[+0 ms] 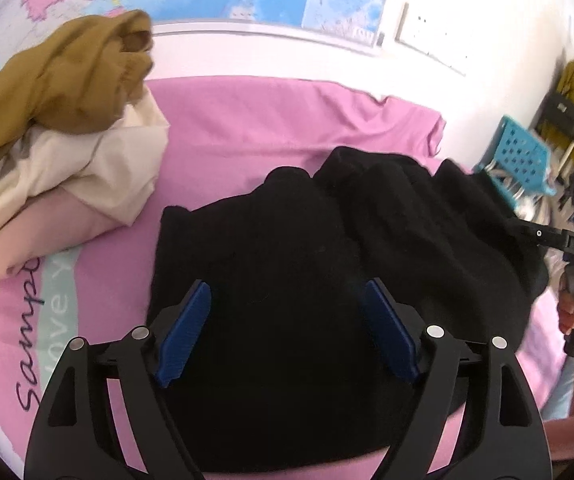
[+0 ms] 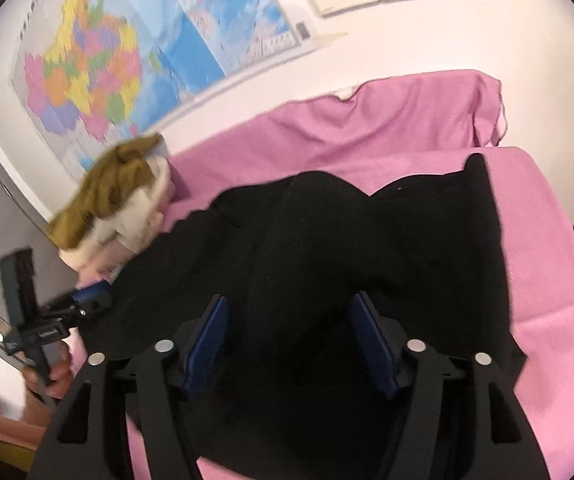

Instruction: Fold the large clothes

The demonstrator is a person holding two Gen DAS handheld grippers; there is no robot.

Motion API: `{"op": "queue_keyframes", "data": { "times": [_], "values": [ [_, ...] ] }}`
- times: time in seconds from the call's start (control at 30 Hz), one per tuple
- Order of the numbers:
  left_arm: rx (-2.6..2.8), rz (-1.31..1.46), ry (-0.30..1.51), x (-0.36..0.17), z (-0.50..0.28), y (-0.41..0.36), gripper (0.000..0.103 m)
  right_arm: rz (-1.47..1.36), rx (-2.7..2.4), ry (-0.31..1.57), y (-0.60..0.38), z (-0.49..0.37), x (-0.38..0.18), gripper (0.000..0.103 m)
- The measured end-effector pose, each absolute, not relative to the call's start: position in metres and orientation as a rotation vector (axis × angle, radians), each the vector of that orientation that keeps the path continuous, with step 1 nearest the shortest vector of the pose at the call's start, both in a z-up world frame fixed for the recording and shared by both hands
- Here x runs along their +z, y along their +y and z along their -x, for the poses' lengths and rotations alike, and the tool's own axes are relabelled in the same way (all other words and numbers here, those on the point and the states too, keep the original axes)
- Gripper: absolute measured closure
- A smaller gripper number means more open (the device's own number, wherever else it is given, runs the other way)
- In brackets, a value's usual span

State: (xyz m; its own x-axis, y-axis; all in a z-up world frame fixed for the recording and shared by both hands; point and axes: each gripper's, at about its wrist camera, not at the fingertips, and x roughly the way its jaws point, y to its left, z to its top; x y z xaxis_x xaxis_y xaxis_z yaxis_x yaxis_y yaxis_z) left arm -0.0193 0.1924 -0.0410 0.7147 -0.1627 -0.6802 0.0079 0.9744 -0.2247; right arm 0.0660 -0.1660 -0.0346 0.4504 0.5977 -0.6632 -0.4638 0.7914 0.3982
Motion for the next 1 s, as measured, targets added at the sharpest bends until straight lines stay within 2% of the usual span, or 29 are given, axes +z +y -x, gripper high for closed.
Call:
{"op": "queue_keyframes", "data": {
  "times": [0.27, 0.33, 0.47, 0.77, 0.9, 1.0],
  "values": [
    [-0.180, 0.319, 0.765, -0.046, 0.067, 0.225, 0.024, -0.452, 0.725, 0.910, -0.227, -0.016, -0.030, 0.027],
    [-0.218, 0.343, 0.772, -0.050, 0.077, 0.228, 0.024, -0.540, 0.744, 0.931, -0.239, 0.000, -0.036, 0.023],
    [-0.303, 0.369, 0.764, -0.056, 0.099, 0.233, 0.024, -0.632, 0.741, 1.022, -0.247, 0.021, -0.061, 0.021],
    [-0.429, 0.397, 0.828, -0.082, 0.106, 0.209, 0.021, -0.785, 0.700, 1.031, -0.227, -0.006, -0.091, 0.020],
    [-0.436, 0.461, 0.885, -0.102, 0.092, 0.203, 0.021, -0.793, 0.634, 1.000, -0.216, -0.018, -0.087, 0.008],
    [-0.452, 0.529, 0.914, -0.114, 0.077, 0.202, 0.021, -0.811, 0.579, 0.980, -0.210, -0.025, -0.086, 0.005]
  ]
}}
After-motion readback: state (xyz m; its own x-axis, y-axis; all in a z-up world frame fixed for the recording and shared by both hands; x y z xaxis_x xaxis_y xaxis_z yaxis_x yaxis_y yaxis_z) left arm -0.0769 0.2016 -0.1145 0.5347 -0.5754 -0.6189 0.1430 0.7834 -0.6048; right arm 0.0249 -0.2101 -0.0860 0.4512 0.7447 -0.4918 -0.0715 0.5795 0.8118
